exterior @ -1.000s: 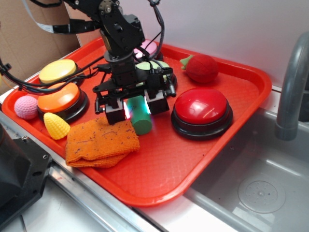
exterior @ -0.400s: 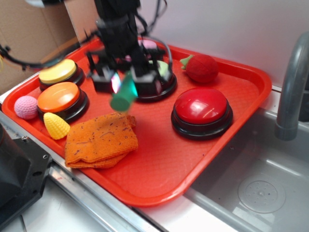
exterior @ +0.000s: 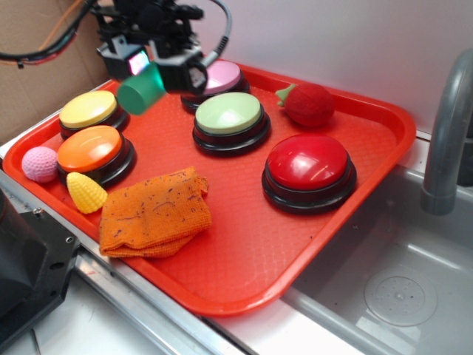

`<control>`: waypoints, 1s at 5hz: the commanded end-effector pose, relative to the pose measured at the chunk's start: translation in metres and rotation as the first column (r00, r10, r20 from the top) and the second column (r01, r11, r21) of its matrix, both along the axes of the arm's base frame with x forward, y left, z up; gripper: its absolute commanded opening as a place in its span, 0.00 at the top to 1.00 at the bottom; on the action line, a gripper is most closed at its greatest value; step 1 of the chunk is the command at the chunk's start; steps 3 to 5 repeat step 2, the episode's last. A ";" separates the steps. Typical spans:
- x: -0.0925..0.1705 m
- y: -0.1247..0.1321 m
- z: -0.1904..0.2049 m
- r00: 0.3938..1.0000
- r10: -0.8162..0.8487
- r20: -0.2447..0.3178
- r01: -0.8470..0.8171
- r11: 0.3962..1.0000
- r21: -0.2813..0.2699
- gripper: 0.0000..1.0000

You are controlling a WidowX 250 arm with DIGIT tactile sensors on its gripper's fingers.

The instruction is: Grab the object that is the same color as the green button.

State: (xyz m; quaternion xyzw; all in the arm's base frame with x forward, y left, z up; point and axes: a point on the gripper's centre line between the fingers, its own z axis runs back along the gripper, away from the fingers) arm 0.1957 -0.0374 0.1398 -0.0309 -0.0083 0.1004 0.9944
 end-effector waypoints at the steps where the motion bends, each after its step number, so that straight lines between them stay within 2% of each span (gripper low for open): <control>1: 0.004 0.020 0.021 0.992 -0.068 0.104 0.073 0.997 -0.040 1.00; 2: 0.003 0.025 0.018 0.995 -0.059 0.078 0.060 0.998 -0.015 1.00; 5: 0.003 0.025 0.018 0.995 -0.059 0.078 0.060 0.998 -0.015 1.00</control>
